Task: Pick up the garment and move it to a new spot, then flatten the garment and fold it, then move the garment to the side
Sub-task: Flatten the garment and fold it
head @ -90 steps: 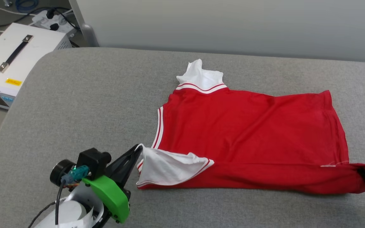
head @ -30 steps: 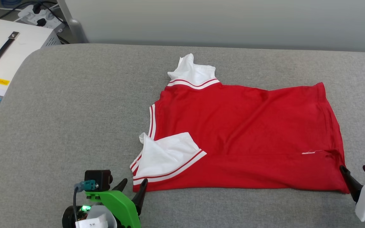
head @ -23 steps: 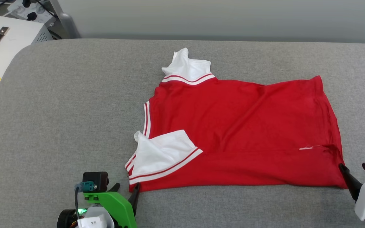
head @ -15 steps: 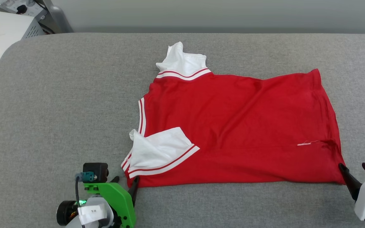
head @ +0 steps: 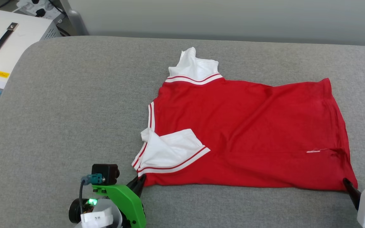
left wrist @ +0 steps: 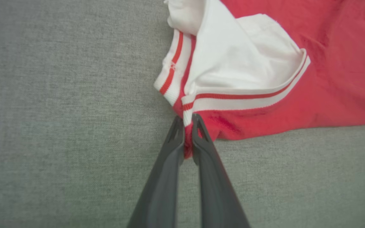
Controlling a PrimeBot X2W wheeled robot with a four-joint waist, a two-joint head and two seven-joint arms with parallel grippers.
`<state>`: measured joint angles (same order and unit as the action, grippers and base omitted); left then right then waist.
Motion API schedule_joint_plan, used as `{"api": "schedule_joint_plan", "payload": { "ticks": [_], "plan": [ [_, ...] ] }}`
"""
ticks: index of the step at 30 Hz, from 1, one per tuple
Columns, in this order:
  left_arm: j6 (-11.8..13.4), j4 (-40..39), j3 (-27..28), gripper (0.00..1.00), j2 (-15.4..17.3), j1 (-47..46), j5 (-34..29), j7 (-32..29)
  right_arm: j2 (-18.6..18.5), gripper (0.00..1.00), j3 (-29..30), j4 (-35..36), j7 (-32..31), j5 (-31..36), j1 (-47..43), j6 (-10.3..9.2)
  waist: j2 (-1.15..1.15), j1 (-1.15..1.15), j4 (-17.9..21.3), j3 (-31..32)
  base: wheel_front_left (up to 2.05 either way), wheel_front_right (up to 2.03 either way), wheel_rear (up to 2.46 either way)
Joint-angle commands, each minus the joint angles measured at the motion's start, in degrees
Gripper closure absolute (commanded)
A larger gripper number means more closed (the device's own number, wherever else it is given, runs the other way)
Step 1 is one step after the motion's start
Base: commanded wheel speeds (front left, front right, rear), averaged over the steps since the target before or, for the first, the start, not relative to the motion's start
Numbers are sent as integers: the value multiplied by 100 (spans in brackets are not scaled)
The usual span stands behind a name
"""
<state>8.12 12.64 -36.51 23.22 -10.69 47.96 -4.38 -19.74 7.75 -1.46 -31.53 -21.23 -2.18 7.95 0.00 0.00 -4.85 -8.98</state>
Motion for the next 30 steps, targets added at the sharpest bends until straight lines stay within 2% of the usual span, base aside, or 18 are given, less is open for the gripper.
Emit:
{"api": "schedule_joint_plan", "payload": {
  "ticks": [1,11,12,13,14,22,30],
  "plan": [
    [-14,-151,34,100,52,51,-22,47,59,0,51,-146,2,93,110,-46,0,0,-112,30,0,0,0],
    [118,-747,-29,100,262,188,-89,-104,355,0,79,-1111,-102,177,330,-46,0,0,-264,-53,0,0,0],
    [124,-746,-39,100,276,201,-92,-117,363,46,58,-1175,-114,153,336,-46,0,0,-264,-60,0,0,0],
    [128,-740,-43,100,281,213,-87,-125,368,62,50,-1219,-115,133,342,-46,0,0,-262,-60,0,0,0],
    [133,-726,-50,100,292,227,-84,-137,366,100,40,-1251,-110,119,345,-46,0,0,-257,-57,0,0,0],
    [184,-624,-116,100,434,358,-108,-239,349,100,272,-1244,6,191,308,-46,0,0,-216,133,0,0,0],
    [339,-877,-205,100,612,765,34,-518,718,100,839,-350,-753,282,-380,-46,0,0,-204,558,0,0,0]
  ]
}}
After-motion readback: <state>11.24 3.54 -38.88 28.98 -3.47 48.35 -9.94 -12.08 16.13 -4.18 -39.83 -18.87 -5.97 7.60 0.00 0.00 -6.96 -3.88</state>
